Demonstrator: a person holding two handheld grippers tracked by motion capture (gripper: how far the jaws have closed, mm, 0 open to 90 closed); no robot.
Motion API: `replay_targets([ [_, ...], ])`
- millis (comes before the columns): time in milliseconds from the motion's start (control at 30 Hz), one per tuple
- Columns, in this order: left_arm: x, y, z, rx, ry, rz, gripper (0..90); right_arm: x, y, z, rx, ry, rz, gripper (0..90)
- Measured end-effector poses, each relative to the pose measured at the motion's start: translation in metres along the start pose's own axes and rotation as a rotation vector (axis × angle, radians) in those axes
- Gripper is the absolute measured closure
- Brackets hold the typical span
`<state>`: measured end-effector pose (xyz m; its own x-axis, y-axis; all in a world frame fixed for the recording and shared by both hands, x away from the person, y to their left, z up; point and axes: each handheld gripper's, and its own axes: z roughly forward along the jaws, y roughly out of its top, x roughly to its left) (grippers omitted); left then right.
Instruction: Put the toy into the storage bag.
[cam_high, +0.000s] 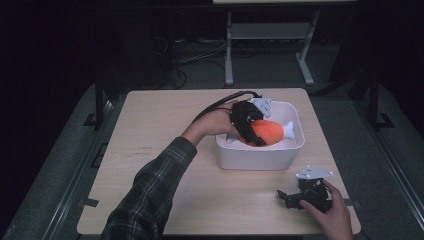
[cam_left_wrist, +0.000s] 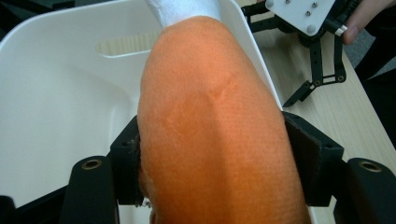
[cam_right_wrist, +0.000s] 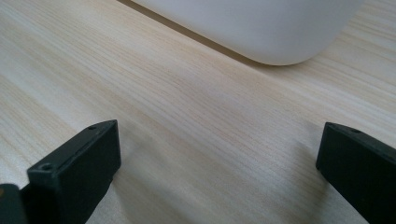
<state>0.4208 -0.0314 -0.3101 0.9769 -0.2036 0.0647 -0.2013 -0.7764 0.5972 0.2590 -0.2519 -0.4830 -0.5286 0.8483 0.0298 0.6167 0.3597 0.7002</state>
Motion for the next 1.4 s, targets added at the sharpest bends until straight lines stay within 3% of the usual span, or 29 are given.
replay_targets([
  [500, -0.001, 0.0, 0.005, 0.0, -0.042, -0.014, 28.7, 0.0, 0.0, 0.0, 0.0, 0.0, 0.0, 0.0],
  [733, -0.002, 0.0, 0.001, -0.004, -0.036, -0.019, 27.9, 0.0, 0.0, 0.0, -0.001, 0.0, -0.002, 0.0],
  [900, -0.007, -0.007, -0.01, -0.055, -0.021, -0.076, 27.8, 0.0, 0.0, 0.0, 0.0, 0.0, 0.0, 0.0],
  [1233, -0.021, -0.038, -0.037, -0.09, 0.099, -0.199, 17.9, 0.0, 0.0, 0.0, 0.001, 0.001, 0.002, 0.0],
  [1400, -0.029, -0.051, -0.049, -0.101, 0.142, -0.229, 16.2, 0.0, 0.0, 0.0, 0.002, 0.001, -0.001, 0.0],
])
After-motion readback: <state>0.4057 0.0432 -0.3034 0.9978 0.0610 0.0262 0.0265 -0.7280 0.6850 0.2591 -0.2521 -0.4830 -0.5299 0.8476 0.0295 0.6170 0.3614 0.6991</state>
